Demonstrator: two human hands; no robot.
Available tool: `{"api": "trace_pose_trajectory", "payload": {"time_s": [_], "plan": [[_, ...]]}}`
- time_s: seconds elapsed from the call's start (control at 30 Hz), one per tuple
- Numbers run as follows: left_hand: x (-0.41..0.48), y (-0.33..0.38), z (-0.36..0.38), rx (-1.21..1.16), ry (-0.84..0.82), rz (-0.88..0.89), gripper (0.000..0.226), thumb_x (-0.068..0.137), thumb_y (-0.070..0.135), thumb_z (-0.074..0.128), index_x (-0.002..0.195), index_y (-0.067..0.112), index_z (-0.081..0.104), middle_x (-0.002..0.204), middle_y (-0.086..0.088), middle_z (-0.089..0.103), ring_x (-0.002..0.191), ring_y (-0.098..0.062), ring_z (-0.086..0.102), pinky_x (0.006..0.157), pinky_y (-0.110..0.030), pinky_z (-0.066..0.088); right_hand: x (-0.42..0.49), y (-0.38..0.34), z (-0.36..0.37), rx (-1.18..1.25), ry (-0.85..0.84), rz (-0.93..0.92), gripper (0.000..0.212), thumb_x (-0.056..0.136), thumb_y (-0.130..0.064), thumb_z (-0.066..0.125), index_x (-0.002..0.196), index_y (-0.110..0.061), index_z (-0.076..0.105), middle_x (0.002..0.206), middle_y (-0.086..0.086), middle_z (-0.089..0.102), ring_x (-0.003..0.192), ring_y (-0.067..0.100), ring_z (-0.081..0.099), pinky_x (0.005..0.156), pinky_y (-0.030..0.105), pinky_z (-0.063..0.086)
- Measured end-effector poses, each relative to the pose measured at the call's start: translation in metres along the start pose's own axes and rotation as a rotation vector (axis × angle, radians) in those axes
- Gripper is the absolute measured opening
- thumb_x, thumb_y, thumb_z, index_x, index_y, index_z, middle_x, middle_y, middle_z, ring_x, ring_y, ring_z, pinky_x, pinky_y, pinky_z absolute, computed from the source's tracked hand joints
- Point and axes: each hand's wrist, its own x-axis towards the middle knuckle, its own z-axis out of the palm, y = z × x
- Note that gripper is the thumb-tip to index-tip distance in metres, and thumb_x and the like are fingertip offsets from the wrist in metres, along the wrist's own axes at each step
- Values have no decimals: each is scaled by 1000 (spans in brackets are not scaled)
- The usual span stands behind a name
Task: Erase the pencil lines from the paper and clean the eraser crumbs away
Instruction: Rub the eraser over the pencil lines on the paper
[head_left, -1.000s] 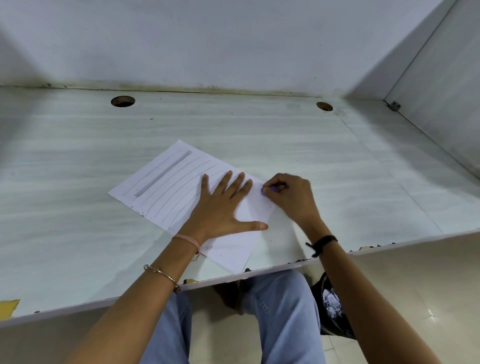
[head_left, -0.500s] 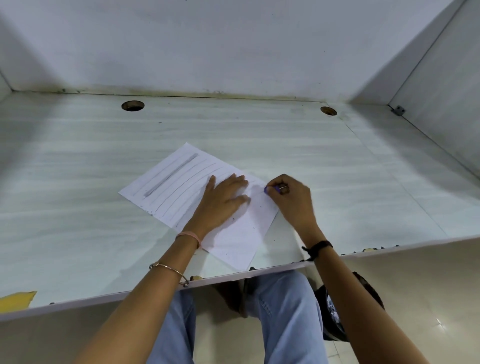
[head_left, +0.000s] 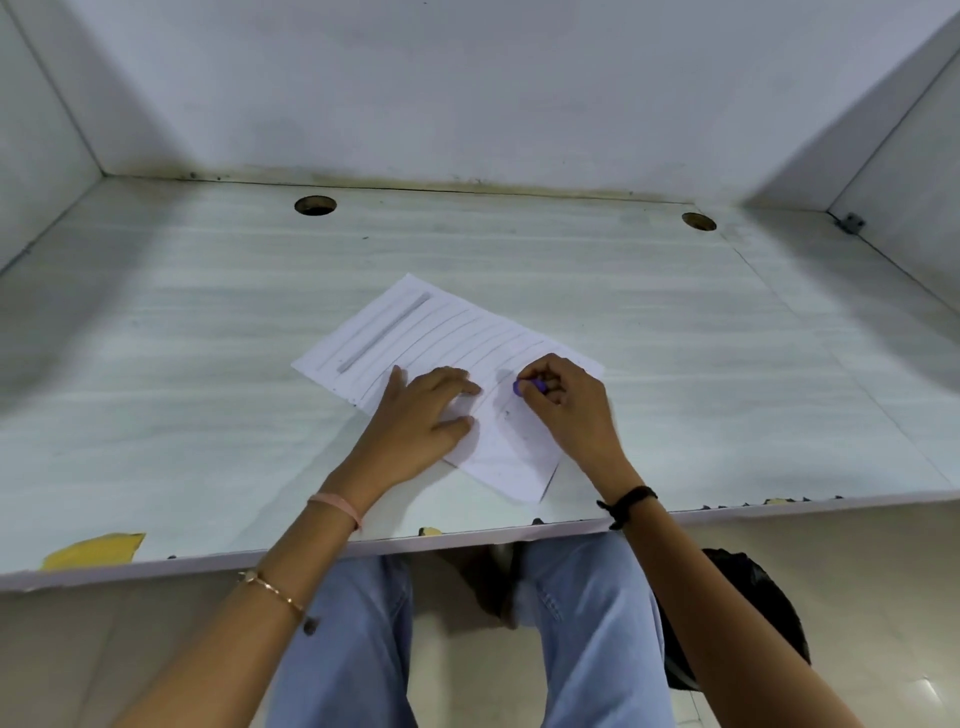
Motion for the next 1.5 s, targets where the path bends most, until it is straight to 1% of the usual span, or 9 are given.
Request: {"api": "trace_pose_trajectory", "payload": {"time_s": [0.1, 0.23, 0.67, 0.8, 0.93, 1.1, 1.23, 1.37, 1.5], "plan": [[-13, -1, -2, 204, -189, -24, 84, 81, 77, 33, 153, 36, 20, 163, 15, 6, 149, -2, -2, 118, -47, -17, -5, -5, 4, 26, -7, -8, 4, 85, -7, 66, 84, -10, 66, 84, -1, 67, 68, 3, 58, 64, 14, 48], [-18, -2, 2, 379, -224, -1, 97, 78, 85, 30, 155, 38, -7, 160, 17, -19, 145, 0, -22, 116, -51, -20, -25, -13, 9, 46, -170, -41, 10, 82, -7, 68, 89, -14, 69, 90, -4, 67, 80, 8, 62, 74, 20, 52], [-20, -7, 11, 479, -158, 24, 114, 69, 93, 13, 155, 24, -16, 160, 6, -26, 145, -11, -29, 118, -53, -13, -32, -32, 3, -102, -413, -179, 14, 75, -4, 72, 84, -14, 75, 80, -5, 69, 74, 7, 61, 67, 12, 45], [-20, -6, 11, 463, -145, 17, 111, 71, 92, 17, 155, 25, -14, 161, 7, -24, 145, -11, -28, 118, -52, -14, -11, -28, -4, -187, -267, -170, 18, 73, -1, 70, 84, -15, 76, 80, -2, 70, 73, 7, 59, 69, 17, 44], [-19, -7, 11, 486, -156, 34, 114, 69, 93, 13, 155, 24, -16, 161, 5, -24, 145, -12, -28, 118, -53, -13, -25, -38, 0, -198, -502, -245, 12, 77, -8, 73, 86, -15, 76, 84, -4, 71, 77, 6, 63, 70, 10, 44], [-19, -7, 10, 459, -147, 32, 111, 73, 91, 20, 155, 24, -13, 161, 6, -23, 146, -12, -27, 118, -53, -14, -7, -33, -2, -194, -354, -189, 14, 75, -7, 73, 85, -16, 77, 83, 0, 71, 76, 12, 63, 70, 22, 50], [-19, -6, 10, 477, -162, 42, 116, 68, 94, 13, 155, 22, -14, 162, 4, -22, 146, -13, -27, 118, -55, -12, -20, -41, 0, -189, -558, -260, 13, 75, -7, 75, 84, -15, 77, 82, -3, 72, 76, 8, 65, 69, 13, 47], [-19, -8, 11, 461, -148, 35, 114, 70, 93, 15, 156, 23, -12, 161, 5, -23, 146, -12, -27, 118, -53, -14, -2, -32, -6, -168, -352, -161, 15, 75, -5, 73, 84, -17, 77, 83, -3, 71, 76, 8, 63, 69, 15, 44], [-17, -8, 12, 496, -157, 45, 117, 66, 94, 9, 156, 22, -12, 162, 3, -21, 147, -13, -26, 117, -55, -10, -25, -42, 3, -178, -561, -269, 11, 75, -6, 75, 83, -13, 76, 81, -2, 71, 75, 8, 64, 70, 12, 45]]}}
